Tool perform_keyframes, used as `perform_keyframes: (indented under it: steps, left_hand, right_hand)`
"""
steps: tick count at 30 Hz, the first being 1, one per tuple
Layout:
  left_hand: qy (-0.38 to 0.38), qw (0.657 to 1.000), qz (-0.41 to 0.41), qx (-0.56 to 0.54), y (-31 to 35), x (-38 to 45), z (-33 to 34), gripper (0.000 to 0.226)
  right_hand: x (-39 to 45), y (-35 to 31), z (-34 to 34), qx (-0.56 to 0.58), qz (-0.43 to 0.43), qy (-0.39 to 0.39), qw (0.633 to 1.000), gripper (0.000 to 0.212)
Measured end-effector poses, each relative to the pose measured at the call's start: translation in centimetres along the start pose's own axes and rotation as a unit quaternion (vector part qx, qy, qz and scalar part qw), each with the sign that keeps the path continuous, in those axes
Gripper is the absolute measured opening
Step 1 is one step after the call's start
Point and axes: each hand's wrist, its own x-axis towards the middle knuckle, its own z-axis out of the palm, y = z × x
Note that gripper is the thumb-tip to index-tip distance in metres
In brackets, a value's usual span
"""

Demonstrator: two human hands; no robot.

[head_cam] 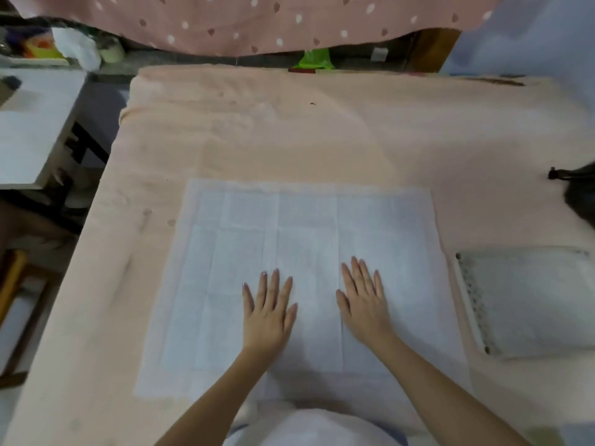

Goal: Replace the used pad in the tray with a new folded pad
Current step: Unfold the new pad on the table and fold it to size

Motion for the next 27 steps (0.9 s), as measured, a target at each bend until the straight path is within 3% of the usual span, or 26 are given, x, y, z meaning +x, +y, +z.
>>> perform_keyframes:
  steps: [9, 15, 20, 24, 27]
  left_hand:
    - [0.006, 1.0, -0.016, -0.006, 0.0, 1.2, 0.3, 0.057]
    - [0.04, 0.995, 0.081, -0.041, 1.4, -0.6, 0.5, 0.053]
    - [0.022, 0.998, 0.035, -0.037, 1.7, -2.1, 1.3, 0.058]
    - [0.038, 0.998, -0.013, -0.053, -0.7, -3.6, 1.1, 0.061]
    - [0.068, 0.995, -0.038, -0.057, -2.3, -5.2, 1.1, 0.062]
  right_hand:
    - [1.8, 1.3, 0.7, -0.005, 0.001, -0.02, 1.0, 0.062]
    - [1.0, 0.3, 1.0, -0.019, -0.001, -0.01, 1.0, 0.06]
    - [-2.4, -1.9, 2.1, 0.006, -0.008, -0.024, 1.0, 0.061]
    - [-3.2, 0.9, 2.1, 0.008, 0.02, -0.041, 0.999, 0.061]
    - [-3.2, 3.4, 1.5, 0.031, -0.013, -0.078, 0.996, 0.061]
